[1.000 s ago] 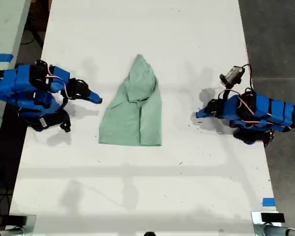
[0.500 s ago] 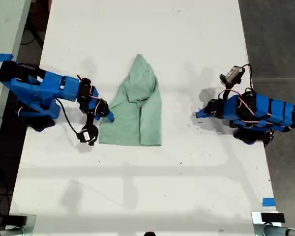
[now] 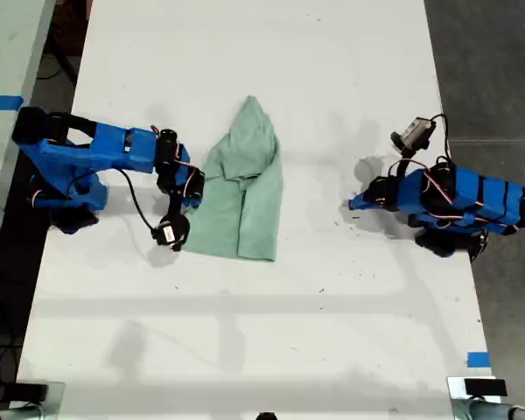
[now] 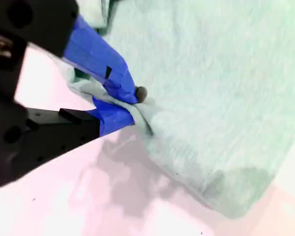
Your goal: Fold t shirt
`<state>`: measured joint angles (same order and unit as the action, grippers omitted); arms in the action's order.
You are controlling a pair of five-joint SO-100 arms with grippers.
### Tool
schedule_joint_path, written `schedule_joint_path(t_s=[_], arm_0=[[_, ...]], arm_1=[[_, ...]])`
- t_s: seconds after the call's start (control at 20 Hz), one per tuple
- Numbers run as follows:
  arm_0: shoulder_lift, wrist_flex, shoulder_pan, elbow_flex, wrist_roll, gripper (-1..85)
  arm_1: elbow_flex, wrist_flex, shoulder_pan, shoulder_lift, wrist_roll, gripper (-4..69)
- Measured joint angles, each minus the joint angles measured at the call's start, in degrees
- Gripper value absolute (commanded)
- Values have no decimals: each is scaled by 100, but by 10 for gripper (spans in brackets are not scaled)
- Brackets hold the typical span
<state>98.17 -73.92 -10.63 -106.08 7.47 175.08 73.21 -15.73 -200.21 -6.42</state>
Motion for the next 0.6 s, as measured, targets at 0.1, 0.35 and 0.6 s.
schedule_joint_path(t_s=[0.1, 0.35, 0.6], arm_0=[[-466, -554, -26, 1090, 237, -1], [-2610, -1090, -26, 4421, 738, 97], [-3331, -686, -26, 5106, 958, -1]], arm_1=[[0, 0, 0, 0, 0, -3], [0, 0, 0, 0, 0, -3], [0, 0, 0, 0, 0, -3]])
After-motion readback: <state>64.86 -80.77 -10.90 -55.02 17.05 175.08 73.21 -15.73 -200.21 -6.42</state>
